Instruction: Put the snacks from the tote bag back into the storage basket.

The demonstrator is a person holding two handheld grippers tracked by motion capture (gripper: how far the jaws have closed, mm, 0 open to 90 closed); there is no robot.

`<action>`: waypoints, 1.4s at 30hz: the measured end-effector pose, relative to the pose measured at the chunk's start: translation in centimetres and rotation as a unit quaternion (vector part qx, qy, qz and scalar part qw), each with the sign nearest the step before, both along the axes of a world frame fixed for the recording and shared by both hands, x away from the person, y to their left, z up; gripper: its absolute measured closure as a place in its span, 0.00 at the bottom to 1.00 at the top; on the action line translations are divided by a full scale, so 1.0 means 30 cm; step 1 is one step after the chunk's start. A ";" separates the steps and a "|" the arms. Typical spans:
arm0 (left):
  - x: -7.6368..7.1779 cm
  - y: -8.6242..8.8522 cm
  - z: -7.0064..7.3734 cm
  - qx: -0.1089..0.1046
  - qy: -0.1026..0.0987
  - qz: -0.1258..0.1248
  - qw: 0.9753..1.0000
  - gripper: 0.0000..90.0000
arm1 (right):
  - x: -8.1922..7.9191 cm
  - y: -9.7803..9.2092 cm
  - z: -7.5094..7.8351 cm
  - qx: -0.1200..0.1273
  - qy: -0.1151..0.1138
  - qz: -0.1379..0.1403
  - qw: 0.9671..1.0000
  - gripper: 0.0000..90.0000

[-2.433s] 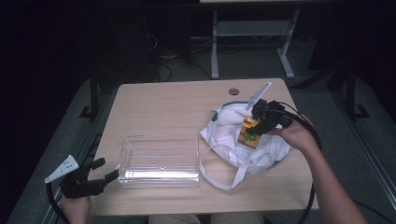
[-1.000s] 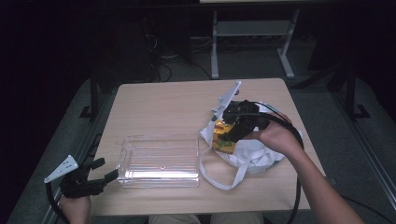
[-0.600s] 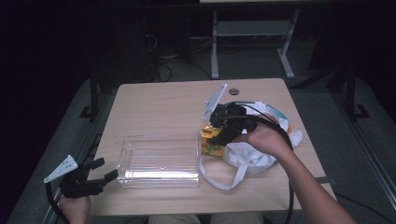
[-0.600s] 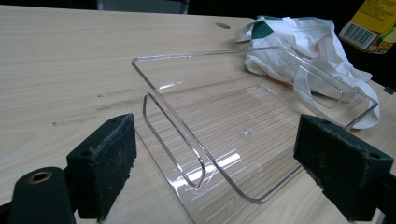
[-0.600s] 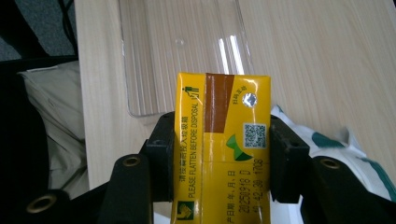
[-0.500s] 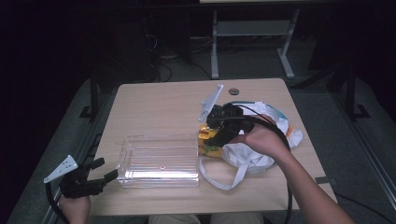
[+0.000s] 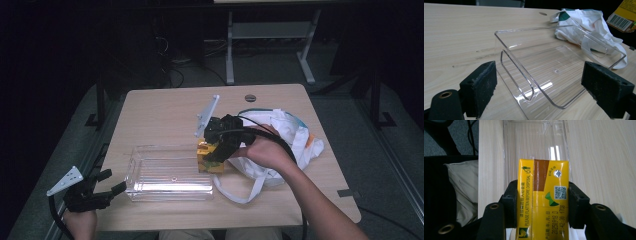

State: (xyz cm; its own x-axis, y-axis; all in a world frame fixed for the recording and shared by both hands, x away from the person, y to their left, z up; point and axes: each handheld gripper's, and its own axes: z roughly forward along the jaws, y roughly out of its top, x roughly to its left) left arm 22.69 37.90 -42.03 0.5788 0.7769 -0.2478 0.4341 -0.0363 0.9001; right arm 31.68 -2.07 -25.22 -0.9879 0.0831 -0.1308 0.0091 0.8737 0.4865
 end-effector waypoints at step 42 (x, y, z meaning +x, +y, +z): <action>-0.002 0.004 0.003 0.003 -0.002 0.001 1.000 0.14 | -0.032 0.137 -0.095 -0.014 0.013 0.039 0.999 0.58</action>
